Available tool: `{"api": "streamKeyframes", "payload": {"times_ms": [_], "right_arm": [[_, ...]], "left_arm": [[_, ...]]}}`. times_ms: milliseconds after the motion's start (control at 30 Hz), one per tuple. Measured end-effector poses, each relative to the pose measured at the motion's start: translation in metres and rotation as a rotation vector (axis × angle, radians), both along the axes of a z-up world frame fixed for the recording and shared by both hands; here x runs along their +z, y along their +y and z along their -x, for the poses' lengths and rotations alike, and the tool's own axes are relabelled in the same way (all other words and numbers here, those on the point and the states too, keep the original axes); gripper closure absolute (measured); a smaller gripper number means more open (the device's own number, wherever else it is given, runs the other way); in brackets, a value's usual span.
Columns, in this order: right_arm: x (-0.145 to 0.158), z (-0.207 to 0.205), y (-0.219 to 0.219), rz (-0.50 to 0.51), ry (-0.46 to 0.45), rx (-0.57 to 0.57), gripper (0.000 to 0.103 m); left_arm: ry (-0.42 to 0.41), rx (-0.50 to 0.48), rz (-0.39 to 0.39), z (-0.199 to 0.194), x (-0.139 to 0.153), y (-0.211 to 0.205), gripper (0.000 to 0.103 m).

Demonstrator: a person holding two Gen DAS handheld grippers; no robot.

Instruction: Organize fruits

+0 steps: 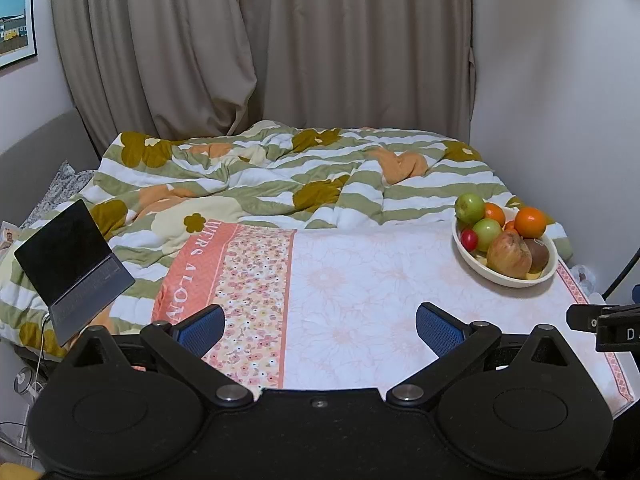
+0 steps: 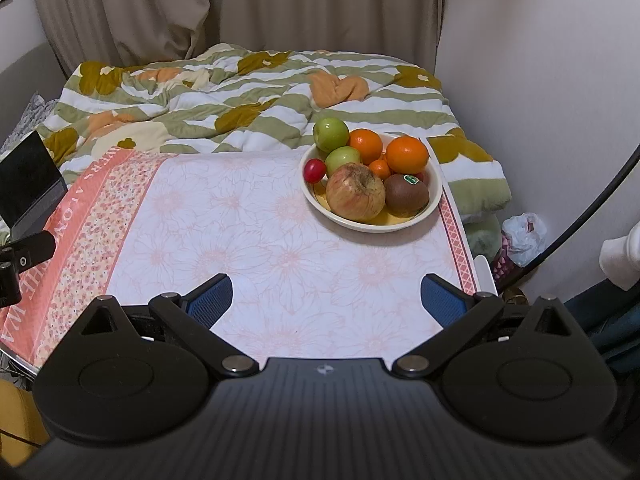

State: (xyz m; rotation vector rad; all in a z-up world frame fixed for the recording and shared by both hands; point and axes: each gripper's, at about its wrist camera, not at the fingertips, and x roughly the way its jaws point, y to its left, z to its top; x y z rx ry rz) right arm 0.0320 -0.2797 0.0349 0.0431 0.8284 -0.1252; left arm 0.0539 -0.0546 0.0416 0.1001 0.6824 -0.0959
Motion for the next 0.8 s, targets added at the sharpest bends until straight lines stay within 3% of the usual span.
{"api": "streamKeyframes", "payload": {"times_ms": [800], "right_arm": [[-0.006,-0.001,-0.004,-0.006,0.016,-0.012,0.0]], "left_arm": [[-0.02,0.056,0.046,-0.004,-0.002,0.009,0.0]]}}
